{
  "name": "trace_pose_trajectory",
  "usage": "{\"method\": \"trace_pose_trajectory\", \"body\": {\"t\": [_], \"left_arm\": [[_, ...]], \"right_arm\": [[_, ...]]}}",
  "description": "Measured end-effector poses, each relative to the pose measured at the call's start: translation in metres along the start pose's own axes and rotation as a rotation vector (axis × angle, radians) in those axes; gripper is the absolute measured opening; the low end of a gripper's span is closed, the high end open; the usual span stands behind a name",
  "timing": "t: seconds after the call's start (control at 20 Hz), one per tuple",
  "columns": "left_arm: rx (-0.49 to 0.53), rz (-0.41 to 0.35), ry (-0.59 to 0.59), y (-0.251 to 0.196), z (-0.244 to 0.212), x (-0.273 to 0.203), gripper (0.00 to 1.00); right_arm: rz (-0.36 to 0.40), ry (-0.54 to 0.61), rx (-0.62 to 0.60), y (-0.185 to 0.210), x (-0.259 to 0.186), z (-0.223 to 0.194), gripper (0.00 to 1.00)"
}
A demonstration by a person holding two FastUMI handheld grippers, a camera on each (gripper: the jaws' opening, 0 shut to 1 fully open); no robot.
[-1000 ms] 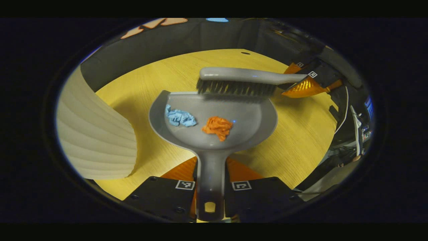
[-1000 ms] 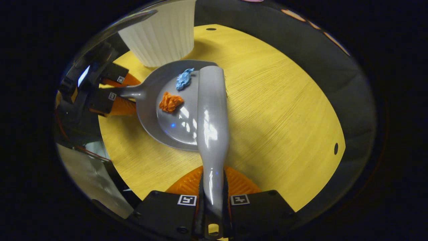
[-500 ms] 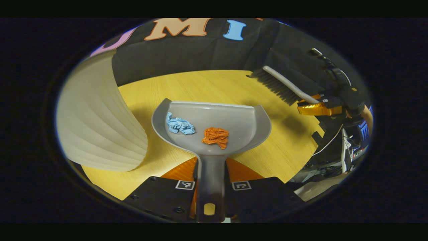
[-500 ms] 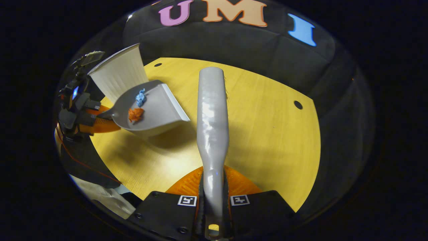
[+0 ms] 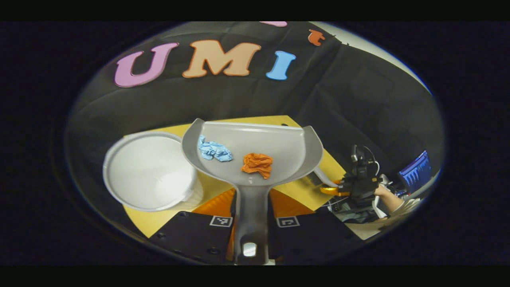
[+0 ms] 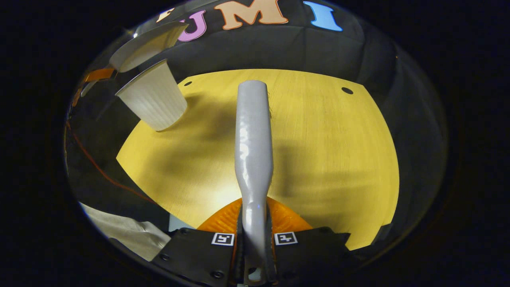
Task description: Pick up the small broom and dustpan from the desktop, sweep the trash into the dustpan with the broom, and then empty the trash into the garbage bin.
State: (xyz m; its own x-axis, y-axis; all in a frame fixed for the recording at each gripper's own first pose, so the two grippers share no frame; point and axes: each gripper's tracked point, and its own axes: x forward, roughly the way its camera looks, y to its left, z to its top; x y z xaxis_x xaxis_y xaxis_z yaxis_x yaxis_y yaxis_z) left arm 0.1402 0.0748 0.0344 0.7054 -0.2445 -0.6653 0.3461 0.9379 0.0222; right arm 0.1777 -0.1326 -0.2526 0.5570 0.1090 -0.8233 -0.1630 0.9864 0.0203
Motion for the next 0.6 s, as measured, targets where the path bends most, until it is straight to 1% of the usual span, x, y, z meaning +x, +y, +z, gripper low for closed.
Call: {"method": "trace_pose_trajectory", "body": {"t": [0.1,0.15,0.3,0.35,0.4,0.5,0.6], "left_arm": [[0.019,0.132,0.003,0.045,0.021,-0.022,0.25],[0.024,0.188,0.024,0.060,0.027,-0.035,0.25],[0.023,0.315,0.137,0.090,0.015,-0.056,0.26],[0.023,0.350,0.187,0.087,0.001,-0.046,0.25],[0.034,0.386,0.248,0.086,0.000,-0.038,0.27],[0.095,0.473,0.363,0.084,0.015,-0.047,0.26],[0.166,0.545,0.437,0.076,0.021,-0.049,0.26]], "right_arm": [[0.034,0.004,-0.022,-0.003,-0.004,-0.008,0.22],[0.051,0.007,-0.035,-0.003,-0.007,-0.007,0.22],[0.087,0.011,-0.077,-0.003,-0.005,-0.007,0.22],[0.087,0.009,-0.088,0.001,-0.004,-0.008,0.22],[0.091,0.014,-0.094,0.004,-0.004,-0.008,0.22],[0.094,0.019,-0.108,0.005,-0.005,-0.007,0.22],[0.081,0.024,-0.127,0.004,-0.003,-0.009,0.22]]}}
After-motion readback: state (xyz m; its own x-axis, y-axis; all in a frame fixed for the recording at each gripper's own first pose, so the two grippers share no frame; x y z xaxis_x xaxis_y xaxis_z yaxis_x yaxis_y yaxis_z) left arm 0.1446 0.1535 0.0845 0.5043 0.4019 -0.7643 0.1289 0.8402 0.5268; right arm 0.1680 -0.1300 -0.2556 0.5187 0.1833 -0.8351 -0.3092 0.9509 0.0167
